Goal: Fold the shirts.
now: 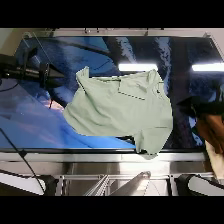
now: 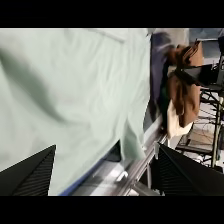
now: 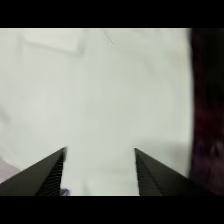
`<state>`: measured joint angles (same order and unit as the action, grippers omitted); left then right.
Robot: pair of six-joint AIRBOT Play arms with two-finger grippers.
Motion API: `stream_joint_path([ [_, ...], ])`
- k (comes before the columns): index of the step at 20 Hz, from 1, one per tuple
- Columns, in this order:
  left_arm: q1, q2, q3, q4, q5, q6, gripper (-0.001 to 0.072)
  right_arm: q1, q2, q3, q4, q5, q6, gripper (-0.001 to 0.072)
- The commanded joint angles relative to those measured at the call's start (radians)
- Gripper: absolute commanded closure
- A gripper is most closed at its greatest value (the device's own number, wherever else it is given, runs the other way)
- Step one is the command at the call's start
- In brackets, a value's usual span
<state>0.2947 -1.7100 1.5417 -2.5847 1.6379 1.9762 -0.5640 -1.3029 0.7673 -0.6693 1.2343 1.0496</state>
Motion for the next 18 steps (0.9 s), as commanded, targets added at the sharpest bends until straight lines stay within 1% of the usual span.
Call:
stream_joint_path([
  [1,0.100,0.116,-0.220,0.057,0.013,0.066,-0.0005,-0.069,0.106,-0.244,-0.146,-0.040,0.133,0.0211],
  [4,0.211,0.158,-0.330,0.066,-0.001,0.076,-0.0005,-0.056,0.106,-0.322,-0.152,-0.077,0.125,0.0212],
  [6,0.279,0.183,-0.391,0.082,-0.047,0.085,-0.0005,-0.055,0.106,-0.343,-0.153,-0.107,0.124,0.0212],
  [8,0.333,0.193,-0.439,0.080,-0.076,0.111,-0.0004,-0.025,0.099,-0.347,-0.129,-0.133,0.101,0.0212],
  [10,0.359,0.192,-0.480,0.080,-0.095,0.114,-0.0004,0.041,0.066,-0.347,-0.039,-0.181,0.064,0.0212],
  [12,0.360,0.191,-0.513,0.080,-0.117,0.151,-0.0004,0.116,0.013,-0.346,0.080,-0.217,0.007,0.0215],
  [13,0.353,0.190,-0.526,0.080,-0.137,0.160,-0.0004,0.148,-0.016,-0.346,0.148,-0.221,-0.039,0.0288],
  [14,0.350,0.190,-0.539,0.080,-0.166,0.175,-0.0004,0.166,-0.037,-0.346,0.213,-0.217,-0.100,0.0500],
  [15,0.343,0.190,-0.553,0.083,-0.203,0.184,-0.0004,0.171,-0.046,-0.346,0.261,-0.203,-0.150,0.0691],
  [16,0.338,0.190,-0.566,0.085,-0.238,0.191,-0.0004,0.170,-0.043,-0.346,0.292,-0.195,-0.172,0.0690],
  [18,0.330,0.188,-0.575,0.153,-0.306,0.191,-0.0002,0.154,-0.019,-0.343,0.299,-0.195,-0.190,0.0690],
])
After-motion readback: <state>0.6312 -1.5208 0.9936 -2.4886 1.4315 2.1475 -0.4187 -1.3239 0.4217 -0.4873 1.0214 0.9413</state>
